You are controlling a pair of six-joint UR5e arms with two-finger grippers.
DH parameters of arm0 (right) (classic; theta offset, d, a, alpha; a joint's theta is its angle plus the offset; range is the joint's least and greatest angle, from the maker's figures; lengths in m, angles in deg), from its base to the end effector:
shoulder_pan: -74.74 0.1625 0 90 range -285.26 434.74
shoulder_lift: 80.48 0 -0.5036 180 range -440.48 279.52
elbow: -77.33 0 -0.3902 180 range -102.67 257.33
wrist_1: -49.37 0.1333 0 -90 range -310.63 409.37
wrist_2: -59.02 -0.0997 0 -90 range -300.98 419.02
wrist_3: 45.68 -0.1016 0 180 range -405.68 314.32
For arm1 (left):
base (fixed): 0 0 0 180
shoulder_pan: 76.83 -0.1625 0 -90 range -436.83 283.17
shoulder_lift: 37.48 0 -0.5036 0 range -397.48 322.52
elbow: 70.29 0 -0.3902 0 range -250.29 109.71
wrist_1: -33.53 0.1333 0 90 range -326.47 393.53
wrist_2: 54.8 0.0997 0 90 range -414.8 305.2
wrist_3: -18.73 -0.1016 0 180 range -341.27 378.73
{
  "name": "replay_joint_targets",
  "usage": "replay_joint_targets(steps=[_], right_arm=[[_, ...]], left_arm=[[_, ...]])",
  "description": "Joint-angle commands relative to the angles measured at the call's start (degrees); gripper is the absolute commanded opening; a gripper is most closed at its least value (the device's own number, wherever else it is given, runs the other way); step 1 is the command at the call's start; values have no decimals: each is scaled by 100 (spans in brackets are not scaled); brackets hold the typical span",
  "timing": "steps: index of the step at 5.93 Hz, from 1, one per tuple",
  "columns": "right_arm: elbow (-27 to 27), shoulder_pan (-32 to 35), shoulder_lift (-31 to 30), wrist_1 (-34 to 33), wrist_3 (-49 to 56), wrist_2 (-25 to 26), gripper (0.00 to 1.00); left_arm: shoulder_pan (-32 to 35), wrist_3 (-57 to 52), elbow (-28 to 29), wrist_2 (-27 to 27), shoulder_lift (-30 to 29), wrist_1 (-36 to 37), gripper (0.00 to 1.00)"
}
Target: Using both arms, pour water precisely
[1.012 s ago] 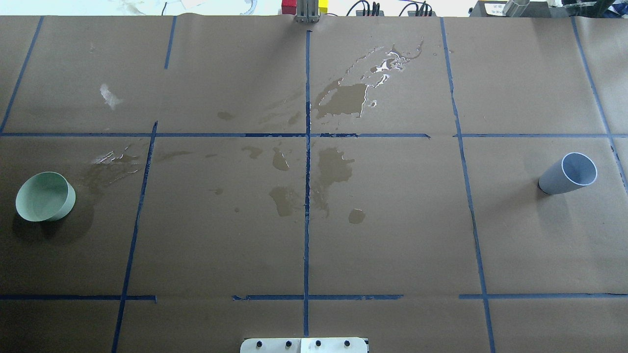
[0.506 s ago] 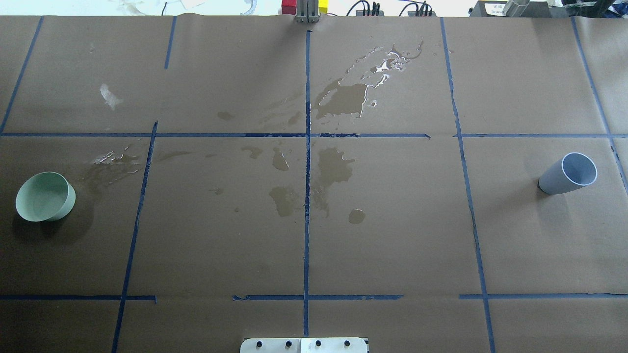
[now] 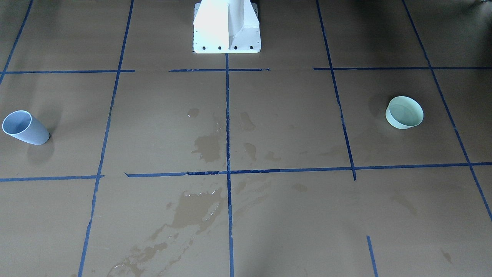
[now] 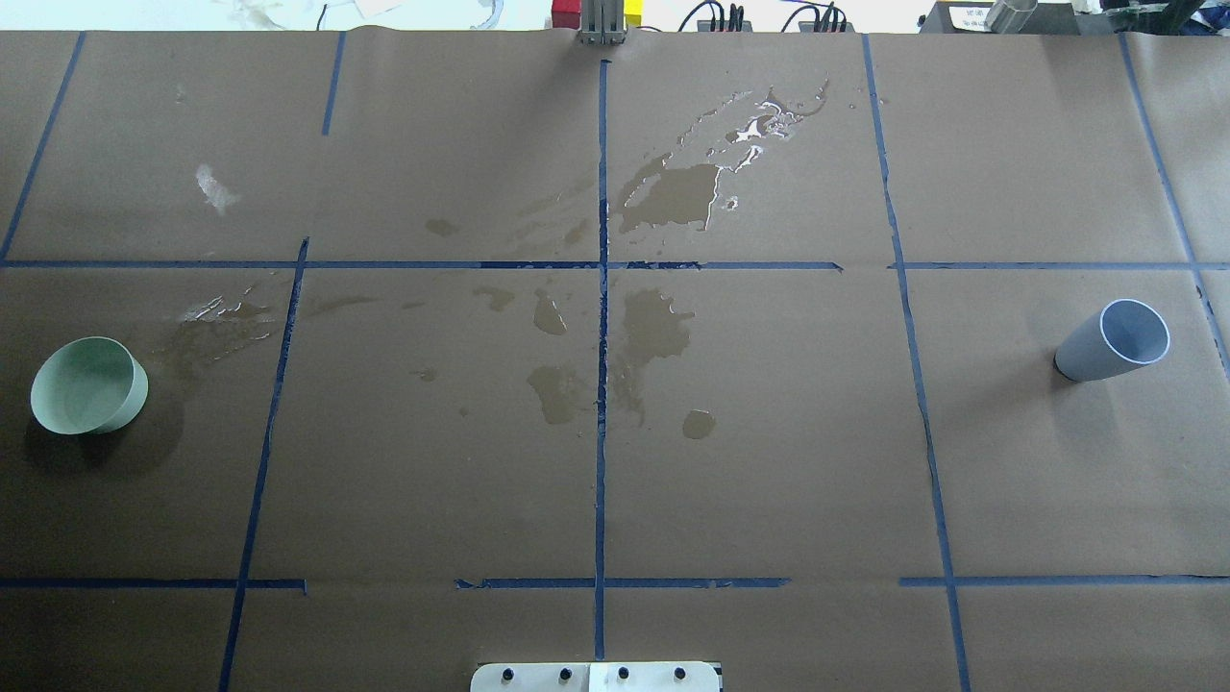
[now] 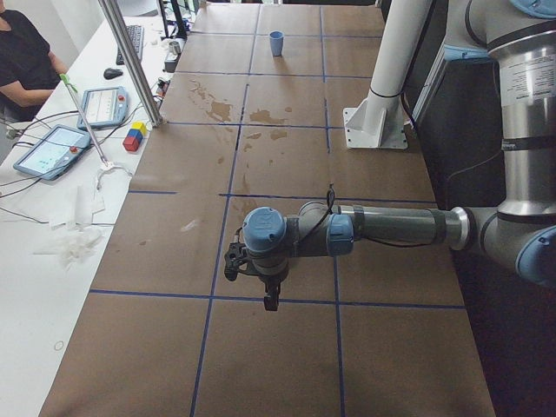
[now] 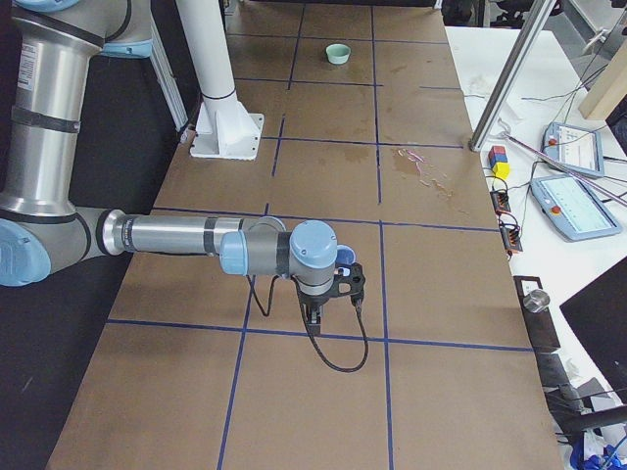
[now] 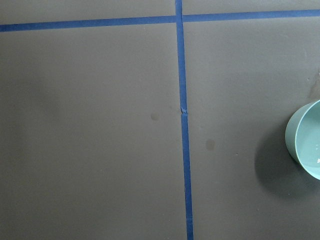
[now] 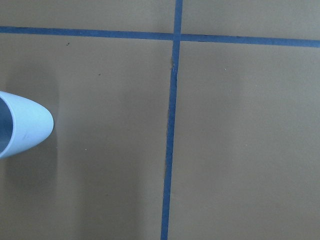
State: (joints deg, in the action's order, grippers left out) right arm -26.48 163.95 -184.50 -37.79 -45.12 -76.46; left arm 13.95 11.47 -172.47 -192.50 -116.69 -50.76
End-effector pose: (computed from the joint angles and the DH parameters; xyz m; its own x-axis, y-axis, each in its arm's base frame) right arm 0.0557 -0.3719 0.7191 0.7005 -0.0521 0.7118 0.0206 0.9984 0.0528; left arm -0.0635 -0.3892 0.7234 0.6685 0.0617 -0.7411 -0.0715 0.9973 0.0185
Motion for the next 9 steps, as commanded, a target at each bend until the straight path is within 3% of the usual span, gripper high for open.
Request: replay_joint_targets(steps=[1, 9], right_arm=[[72, 0, -31, 199, -29, -30, 100], [203, 0, -31, 208, -135, 4, 100]], left_arm=[[1, 40, -134, -73, 1, 26, 100], [-17, -3, -170, 23, -43, 0, 100]])
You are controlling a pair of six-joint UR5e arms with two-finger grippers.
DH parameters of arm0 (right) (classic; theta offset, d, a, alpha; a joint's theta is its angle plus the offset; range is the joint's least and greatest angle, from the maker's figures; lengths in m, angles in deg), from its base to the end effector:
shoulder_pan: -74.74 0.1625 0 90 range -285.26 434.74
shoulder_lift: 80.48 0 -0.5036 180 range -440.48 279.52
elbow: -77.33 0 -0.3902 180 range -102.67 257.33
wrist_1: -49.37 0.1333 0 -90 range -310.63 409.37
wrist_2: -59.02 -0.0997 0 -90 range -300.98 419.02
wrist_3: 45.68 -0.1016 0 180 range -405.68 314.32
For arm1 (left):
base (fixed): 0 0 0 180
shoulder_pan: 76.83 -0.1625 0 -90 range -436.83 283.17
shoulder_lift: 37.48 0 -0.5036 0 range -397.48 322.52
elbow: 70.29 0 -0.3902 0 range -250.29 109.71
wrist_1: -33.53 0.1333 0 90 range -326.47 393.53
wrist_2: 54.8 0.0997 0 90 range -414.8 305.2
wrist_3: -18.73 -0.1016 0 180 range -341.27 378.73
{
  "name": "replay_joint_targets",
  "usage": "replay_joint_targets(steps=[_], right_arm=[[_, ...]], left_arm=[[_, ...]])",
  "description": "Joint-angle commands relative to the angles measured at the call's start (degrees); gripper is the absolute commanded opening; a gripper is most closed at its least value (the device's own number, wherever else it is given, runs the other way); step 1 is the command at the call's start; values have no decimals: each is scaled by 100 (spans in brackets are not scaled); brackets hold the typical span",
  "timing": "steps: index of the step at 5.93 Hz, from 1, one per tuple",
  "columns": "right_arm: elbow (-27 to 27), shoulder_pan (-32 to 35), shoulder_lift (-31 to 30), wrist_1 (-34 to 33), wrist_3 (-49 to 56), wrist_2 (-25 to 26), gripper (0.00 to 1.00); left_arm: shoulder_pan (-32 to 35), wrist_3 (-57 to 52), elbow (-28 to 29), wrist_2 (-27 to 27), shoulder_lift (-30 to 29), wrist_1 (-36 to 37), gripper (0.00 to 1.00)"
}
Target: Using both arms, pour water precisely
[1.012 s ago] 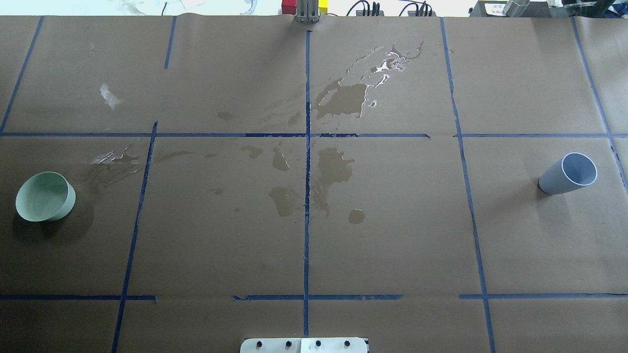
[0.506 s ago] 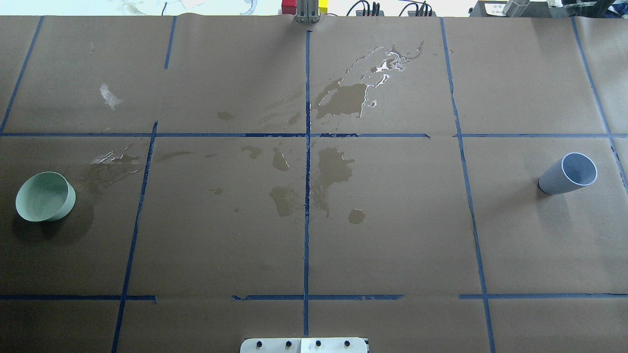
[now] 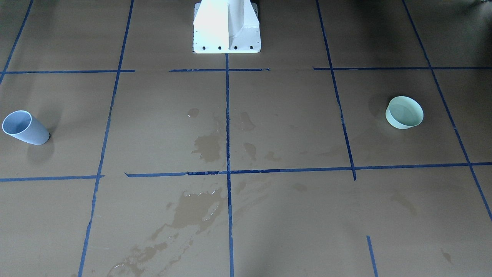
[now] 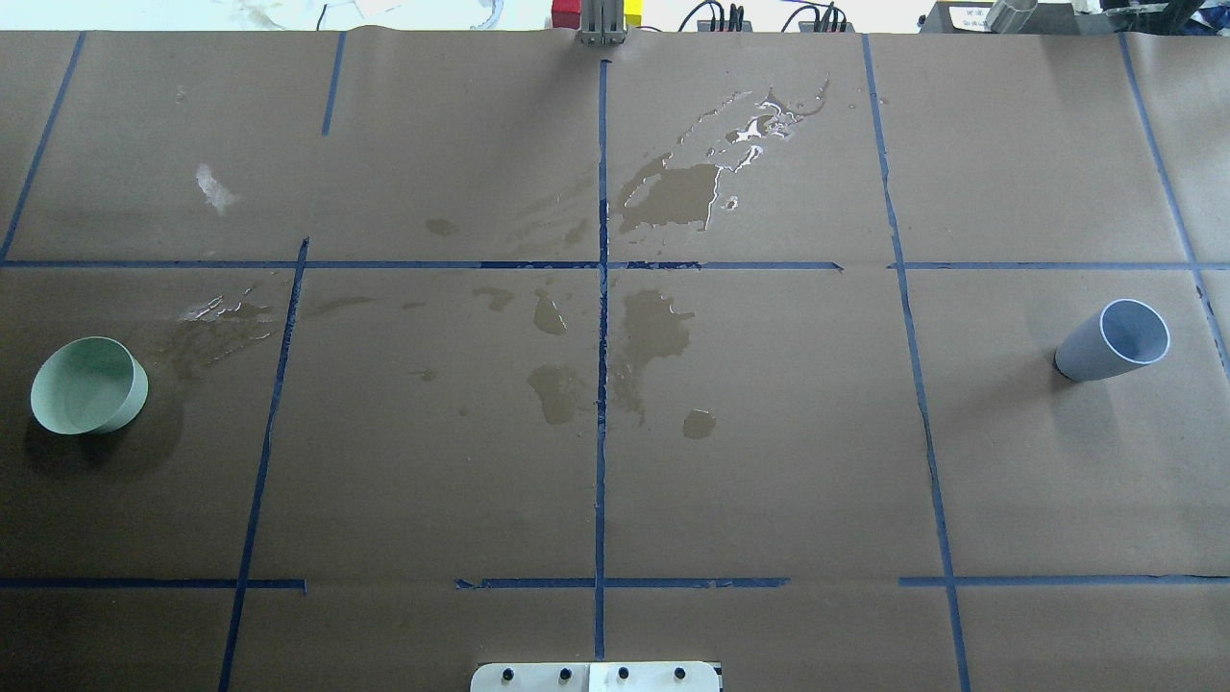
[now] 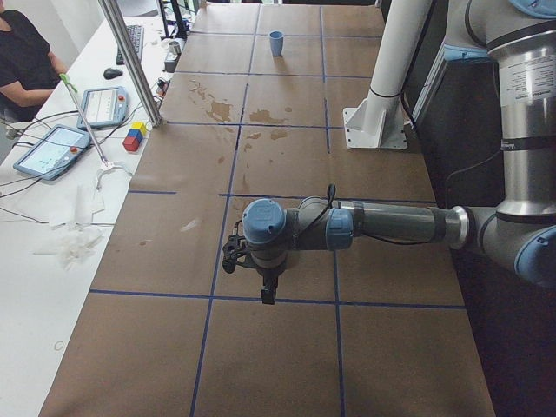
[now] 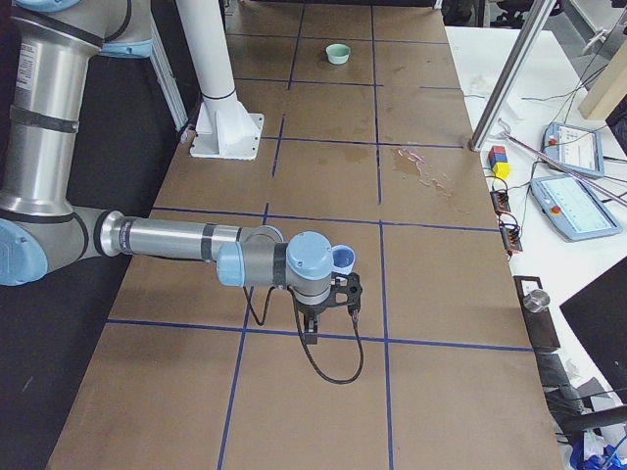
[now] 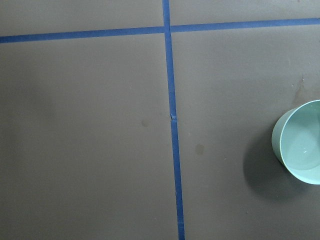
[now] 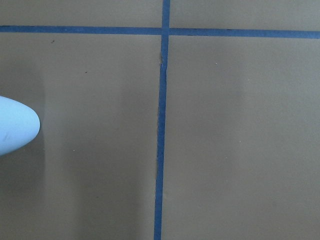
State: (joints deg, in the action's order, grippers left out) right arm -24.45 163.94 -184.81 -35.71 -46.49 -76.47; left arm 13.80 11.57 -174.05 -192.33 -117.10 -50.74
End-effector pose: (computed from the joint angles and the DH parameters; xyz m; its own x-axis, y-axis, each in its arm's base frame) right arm 0.0557 -0.3685 0.7348 0.7007 -0.0251 0.7130 0.0040 0.9995 0.0313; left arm -0.0627 -0.3949 0.7075 0.6709 0.0872 -0.7364 -0.0732 0.9960 0.0512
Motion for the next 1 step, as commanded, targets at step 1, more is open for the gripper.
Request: replay_joint_targets(steps=[1], right_arm=[[-8, 0, 0, 9, 2, -3, 100]], left_arm=[[7, -23, -21, -2, 7, -2, 100]])
